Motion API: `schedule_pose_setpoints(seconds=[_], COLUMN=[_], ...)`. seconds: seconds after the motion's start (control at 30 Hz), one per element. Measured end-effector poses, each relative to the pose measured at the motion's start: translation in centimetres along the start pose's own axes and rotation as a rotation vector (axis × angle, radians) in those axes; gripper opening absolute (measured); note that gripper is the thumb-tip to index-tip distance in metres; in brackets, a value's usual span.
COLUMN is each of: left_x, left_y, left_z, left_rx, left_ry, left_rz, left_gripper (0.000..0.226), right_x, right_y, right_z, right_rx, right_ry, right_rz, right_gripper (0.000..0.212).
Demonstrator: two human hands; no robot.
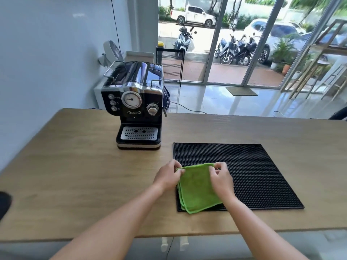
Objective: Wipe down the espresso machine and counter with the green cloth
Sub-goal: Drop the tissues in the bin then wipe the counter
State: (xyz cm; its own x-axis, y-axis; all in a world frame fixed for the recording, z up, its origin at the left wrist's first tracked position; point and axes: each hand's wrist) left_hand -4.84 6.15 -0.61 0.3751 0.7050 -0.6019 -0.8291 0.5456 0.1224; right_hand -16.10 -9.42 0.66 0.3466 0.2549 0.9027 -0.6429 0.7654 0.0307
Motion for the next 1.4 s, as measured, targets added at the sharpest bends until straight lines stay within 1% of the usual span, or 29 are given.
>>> schedule_pose_setpoints(seconds=[0.1, 0.17, 0.23, 0.33, 0.4, 0.43, 0.47, 0.53, 0.57, 0.63, 0.7, 0.8, 0.87, 0.93, 1.03, 1.13, 1.27, 1.33, 1.4], left_x=[2.2, 3.9, 5.2, 7.0, 9.1, 10.1, 11.3, 13.6, 14.7, 16.6, 18.3, 21.0, 22.8, 24.4, 27.1, 29.1, 29.4, 29.4, 29.5], left_y=[1.8, 2.9, 3.7, 4.6, 5.1, 5.2, 5.3, 5.5, 5.7, 6.2, 6.6, 6.9, 6.8, 7.0, 7.3, 7.6, 7.7, 7.5, 7.5], left_z=[2.1, 3.7, 5.6, 8.1, 9.1, 9.2, 9.3, 9.4, 9.4, 9.2, 9.2, 9.5, 9.8, 10.4, 12.1, 13.3, 13.2, 13.1, 13.1], left_rx=[-0.027, -0.083, -0.172, -0.293, -0.319, -0.311, -0.298, -0.269, -0.264, -0.283, -0.272, -0.189, -0.139, -0.130, -0.163, -0.160, -0.175, -0.178, -0.176], left_ry=[0.183, 0.271, 0.302, 0.312, 0.267, 0.235, 0.196, 0.059, -0.040, -0.233, -0.382, -0.584, -0.641, -0.661, -0.665, -0.662, -0.678, -0.676, -0.683], left_rz=[0.008, 0.042, 0.078, 0.149, 0.205, 0.240, 0.277, 0.339, 0.347, 0.310, 0.264, 0.253, 0.280, 0.317, 0.413, 0.455, 0.435, 0.439, 0.449], left_gripper=[0.010, 0.008, 0.007, 0.004, 0.009, 0.015, 0.023, 0.037, 0.041, 0.044, 0.047, 0.057, 0.063, 0.066, 0.067, 0.065, 0.065, 0.064, 0.063], right_x=[1.4, 2.2, 3.2, 4.4, 5.2, 5.4, 5.5, 5.5, 5.4, 4.9, 4.2, 3.4, 3.0, 2.6, 2.0, 2.3, 4.2, 5.5, 6.6], right_y=[2.3, 3.6, 4.5, 5.6, 6.8, 7.3, 7.9, 9.0, 9.6, 10.5, 11.4, 12.9, 13.7, 13.9, 12.9, 10.4, 7.8, 7.9, 9.3], right_z=[-2.1, -4.0, -6.0, -9.2, -11.8, -12.7, -13.6, -15.2, -15.9, -17.1, -18.6, -20.5, -21.4, -21.1, -19.7, -19.7, -23.8, -26.6, -28.7], right_rx=[0.003, 0.031, 0.057, 0.125, 0.183, 0.212, 0.237, 0.283, 0.309, 0.396, 0.493, 0.571, 0.589, 0.592, 0.566, 0.488, 0.431, 0.454, 0.517], right_ry=[-0.004, -0.044, -0.117, -0.178, -0.153, -0.106, 0.009, 0.351, 0.460, 0.568, 0.658, 0.734, 0.771, 0.788, 0.823, 0.861, 0.845, 0.847, 0.846], right_rz=[0.110, 0.149, 0.141, 0.067, 0.031, 0.022, 0.046, 0.153, 0.212, 0.337, 0.415, 0.422, 0.404, 0.422, 0.462, 0.375, 0.252, 0.264, 0.324], right_gripper=[0.011, 0.011, 0.011, 0.010, 0.010, 0.014, 0.022, 0.047, 0.058, 0.070, 0.072, 0.073, 0.074, 0.073, 0.071, 0.074, 0.080, 0.079, 0.077])
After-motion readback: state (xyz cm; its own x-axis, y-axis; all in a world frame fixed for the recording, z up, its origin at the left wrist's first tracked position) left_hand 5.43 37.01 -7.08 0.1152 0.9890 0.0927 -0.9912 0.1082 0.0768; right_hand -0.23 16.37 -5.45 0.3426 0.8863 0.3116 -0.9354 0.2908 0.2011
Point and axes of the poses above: each hand's wrist, its own y-axis away from the middle knuckle, its own z-axis out of the back of the hand, x = y × z, and after that the axes turned 12 degrees about -y, right-handed
